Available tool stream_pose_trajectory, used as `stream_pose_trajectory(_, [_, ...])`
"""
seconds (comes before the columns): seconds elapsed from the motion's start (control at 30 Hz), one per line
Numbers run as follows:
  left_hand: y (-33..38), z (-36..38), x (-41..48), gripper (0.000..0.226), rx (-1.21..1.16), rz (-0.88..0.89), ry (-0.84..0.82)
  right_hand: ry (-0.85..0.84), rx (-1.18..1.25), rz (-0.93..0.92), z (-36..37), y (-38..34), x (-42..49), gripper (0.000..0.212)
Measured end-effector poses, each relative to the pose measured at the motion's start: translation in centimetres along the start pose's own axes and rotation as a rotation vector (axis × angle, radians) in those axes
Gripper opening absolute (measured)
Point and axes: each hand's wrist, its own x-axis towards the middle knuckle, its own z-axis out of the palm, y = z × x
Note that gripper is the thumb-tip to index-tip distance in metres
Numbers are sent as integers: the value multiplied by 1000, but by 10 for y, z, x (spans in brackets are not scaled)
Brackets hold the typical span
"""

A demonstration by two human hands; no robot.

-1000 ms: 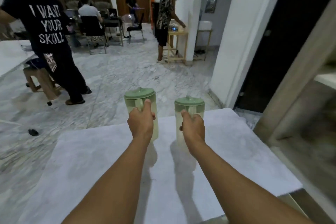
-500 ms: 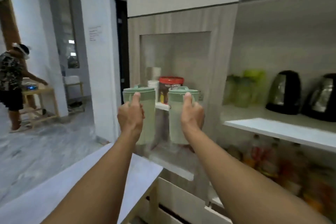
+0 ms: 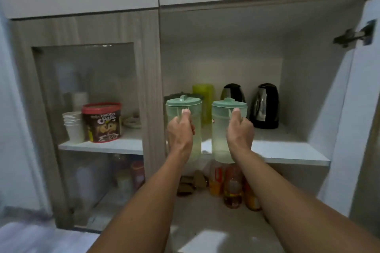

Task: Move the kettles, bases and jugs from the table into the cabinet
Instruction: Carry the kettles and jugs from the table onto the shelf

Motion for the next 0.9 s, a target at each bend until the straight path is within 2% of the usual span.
stream_pose_trajectory(0.13, [-43,49,48,42,53,-32,-14,-61,-23,9,21,41,60,54])
stream_pose_trajectory(0.33, [-112,100,128,44,96,-118,78,-176,-55,32,75,99,146,69])
stream_pose_trajectory(0.47, [-133,128,181,40,107,-188,156,-207,-54,69,103,115,195,64])
stream_pose_trajectory(0.57, [-135,132,199,39,110,-186,139,-199,-16,47,103,108,207,55])
stream_pose_trajectory(0.67, [-133,124,202,58,120,-167,140,-223,19,37,106,100,205,48])
stream_pose_trajectory(0.73, [-181,164,256,74,194,-228,194,-246,20,133,153,154,264,42])
stream_pose_trajectory(0.9, [-170,161,261,77,172,-216,223,-258,39,97,160,147,266,39])
